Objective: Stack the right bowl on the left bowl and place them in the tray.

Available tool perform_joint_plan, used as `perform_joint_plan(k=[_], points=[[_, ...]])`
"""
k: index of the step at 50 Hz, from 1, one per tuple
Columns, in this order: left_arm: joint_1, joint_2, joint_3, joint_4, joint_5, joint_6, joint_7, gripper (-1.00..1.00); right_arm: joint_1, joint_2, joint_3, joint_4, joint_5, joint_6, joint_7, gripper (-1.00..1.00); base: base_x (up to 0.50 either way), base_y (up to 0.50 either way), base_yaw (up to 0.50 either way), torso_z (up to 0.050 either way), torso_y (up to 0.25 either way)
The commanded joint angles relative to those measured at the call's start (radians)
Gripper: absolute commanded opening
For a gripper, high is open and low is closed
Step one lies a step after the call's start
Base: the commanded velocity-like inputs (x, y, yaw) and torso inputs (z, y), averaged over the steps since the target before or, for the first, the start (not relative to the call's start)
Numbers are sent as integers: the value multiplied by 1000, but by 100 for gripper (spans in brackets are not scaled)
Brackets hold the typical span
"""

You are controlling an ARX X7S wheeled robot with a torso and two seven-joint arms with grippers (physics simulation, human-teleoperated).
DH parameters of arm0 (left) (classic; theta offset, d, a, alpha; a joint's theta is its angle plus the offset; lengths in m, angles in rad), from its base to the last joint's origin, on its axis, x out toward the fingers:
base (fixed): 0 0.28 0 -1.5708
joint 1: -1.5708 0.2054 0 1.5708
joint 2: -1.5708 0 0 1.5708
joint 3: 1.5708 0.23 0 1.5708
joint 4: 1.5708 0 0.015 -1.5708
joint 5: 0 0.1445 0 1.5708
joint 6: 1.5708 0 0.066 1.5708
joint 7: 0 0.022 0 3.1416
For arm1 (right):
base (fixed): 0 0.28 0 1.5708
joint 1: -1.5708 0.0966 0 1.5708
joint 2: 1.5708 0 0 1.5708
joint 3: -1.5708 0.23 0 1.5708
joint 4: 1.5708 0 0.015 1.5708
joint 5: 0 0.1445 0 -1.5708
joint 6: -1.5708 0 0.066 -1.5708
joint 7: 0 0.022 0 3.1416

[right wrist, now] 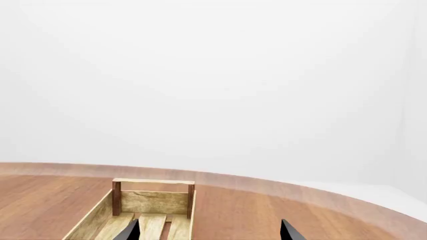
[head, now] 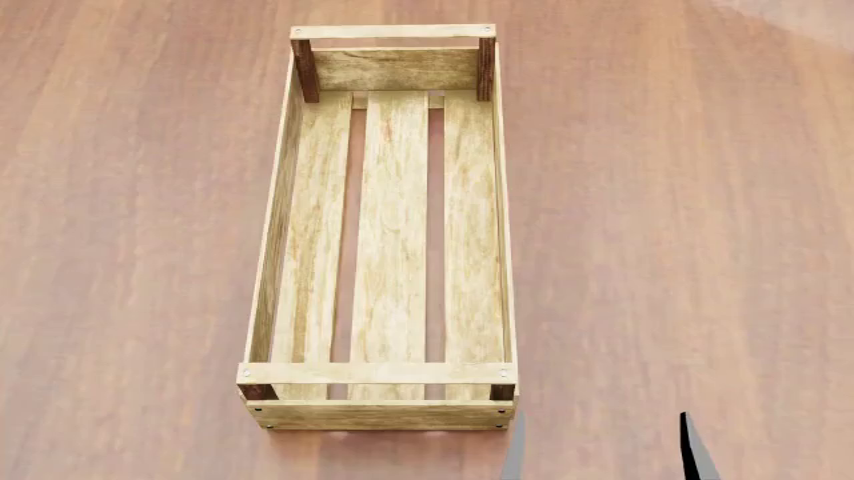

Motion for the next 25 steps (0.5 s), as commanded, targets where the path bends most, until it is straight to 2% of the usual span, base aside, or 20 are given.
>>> perform_joint_plan(k=[1, 6, 10, 14, 25], points=[[44, 25, -59, 59, 43, 68, 111, 100, -1, -17, 21, -6, -22, 3, -19, 100, 0, 0, 0, 0, 0], [58, 20, -17, 73, 156, 139, 202, 100, -3, -17, 19, -5, -24, 0, -18, 100, 0, 0, 0, 0, 0], [52, 24, -13, 22, 168, 154, 233, 100, -3, -16, 18, -5, -24, 0, -18, 100, 0, 0, 0, 0, 0], [40, 30, -36, -53, 122, 134, 235, 100, -2, -16, 16, -3, -24, -1, -18, 100, 0, 0, 0, 0, 0], [23, 39, -19, -150, 134, 120, 223, 100, -1, -14, 12, -3, -25, 2, -17, 100, 0, 0, 0, 0, 0]])
